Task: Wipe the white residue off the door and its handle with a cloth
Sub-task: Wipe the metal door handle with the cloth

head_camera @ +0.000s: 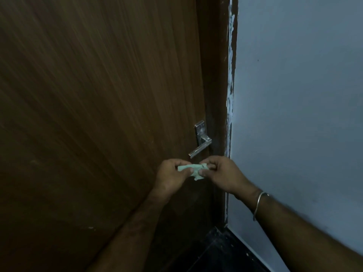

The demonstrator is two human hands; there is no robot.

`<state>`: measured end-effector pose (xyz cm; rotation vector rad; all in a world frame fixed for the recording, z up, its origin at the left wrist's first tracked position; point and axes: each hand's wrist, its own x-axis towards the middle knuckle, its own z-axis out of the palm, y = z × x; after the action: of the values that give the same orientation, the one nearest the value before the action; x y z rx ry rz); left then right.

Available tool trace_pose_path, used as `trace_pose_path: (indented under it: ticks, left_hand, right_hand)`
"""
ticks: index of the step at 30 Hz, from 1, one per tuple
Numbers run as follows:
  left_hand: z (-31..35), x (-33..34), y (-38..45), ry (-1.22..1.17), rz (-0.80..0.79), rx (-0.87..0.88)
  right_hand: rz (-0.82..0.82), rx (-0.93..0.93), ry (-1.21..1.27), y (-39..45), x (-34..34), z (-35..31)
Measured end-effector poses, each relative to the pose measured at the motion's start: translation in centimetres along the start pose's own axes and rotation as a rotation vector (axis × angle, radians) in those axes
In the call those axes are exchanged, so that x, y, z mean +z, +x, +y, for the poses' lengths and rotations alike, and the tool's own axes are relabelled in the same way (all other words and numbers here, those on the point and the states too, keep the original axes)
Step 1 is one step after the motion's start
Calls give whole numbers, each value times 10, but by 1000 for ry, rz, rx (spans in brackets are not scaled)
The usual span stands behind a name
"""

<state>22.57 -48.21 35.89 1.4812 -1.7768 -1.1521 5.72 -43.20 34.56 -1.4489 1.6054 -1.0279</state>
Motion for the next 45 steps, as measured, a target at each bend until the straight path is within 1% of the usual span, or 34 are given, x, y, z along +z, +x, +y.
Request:
trace_pose_path:
  ticks: [2, 4, 5, 6, 7, 8, 9, 10, 12, 13, 15, 16, 17, 18, 19, 20, 22, 25, 27, 31, 34, 36, 40, 41, 43, 44, 45]
  left_hand:
    - [0, 4, 0, 132, 45, 46]
    - [-1, 6, 1, 197, 62, 85]
    - [-1, 7, 1, 190, 42, 89]
    - [-1, 7, 1, 168, 7, 80]
    - [-1, 6, 2, 141, -34, 64]
    - [0, 5, 2, 107, -72, 48]
    - [0, 4, 1, 58, -105, 38]
    - [0, 5, 1, 9, -127, 33]
    - [0, 7, 2, -15, -125, 19]
    - [-1, 9, 4, 1, -102, 0]
    - [-3, 12, 10, 42, -15, -47]
    - [-3, 12, 14, 68, 33, -59]
    - [-3, 12, 18, 98, 74, -59]
    - [-2, 13, 22, 129, 103, -50]
    - [-1, 13, 27, 162, 124, -36]
    - [1, 13, 33, 197, 140, -23]
    - [5, 14, 42, 277, 155, -9]
    - [3, 17, 52, 359, 118, -10]
    - [0, 17, 55, 397, 78, -12]
    - [-3, 19, 57, 439, 44, 16]
    - [-1, 22, 57, 414, 24, -36]
    - [-1, 23, 58, 412, 10, -41]
    - [2, 23, 66, 379, 16, -45]
    - [2, 24, 68, 353, 23, -59]
    - [3, 25, 69, 303, 38, -88]
    - [1, 26, 70, 290, 40, -97]
    - [-1, 25, 71, 292, 38, -100]
  right_hand:
    - [79, -67, -208, -2, 0, 1]
    - [130, -92, -281, -1, -1, 6]
    - [122, -79, -184, -1, -3, 9]
    - [58, -32, 8, -2, -4, 10]
    - [-42, 19, 238, -3, -5, 11]
    - [-132, 55, 412, -5, -6, 13]
    - [-184, 72, 475, -6, -6, 15]
    - [-204, 71, 468, -7, -4, 18]
    - [-148, 87, 347, -5, -1, 22]
    - [-70, 93, 252, -1, -1, 23]
    - [174, 64, -9, 17, -7, 25]
    - [309, 17, -119, 28, -12, 24]
    - [413, -44, -213, 40, -16, 21]
    - [476, -112, -310, 52, -20, 18]
    - [498, -182, -410, 65, -22, 16]
    - [487, -255, -504, 76, -24, 14]
    - [399, -371, -654, 96, -25, 14]
    - [232, -445, -804, 112, -21, 17]
    - [176, -449, -841, 111, -14, 23]
    - [225, -458, -814, 106, -11, 31]
    - [233, -394, -784, 111, -13, 24]
    - [242, -343, -736, 114, -12, 20]
    - [371, -286, -636, 95, -1, 27]
    - [350, -263, -569, 86, 5, 32]
    - [183, -140, -342, 65, 24, 43]
    - [139, -61, -208, 55, 33, 49]
    - [187, 8, -75, 49, 38, 54]
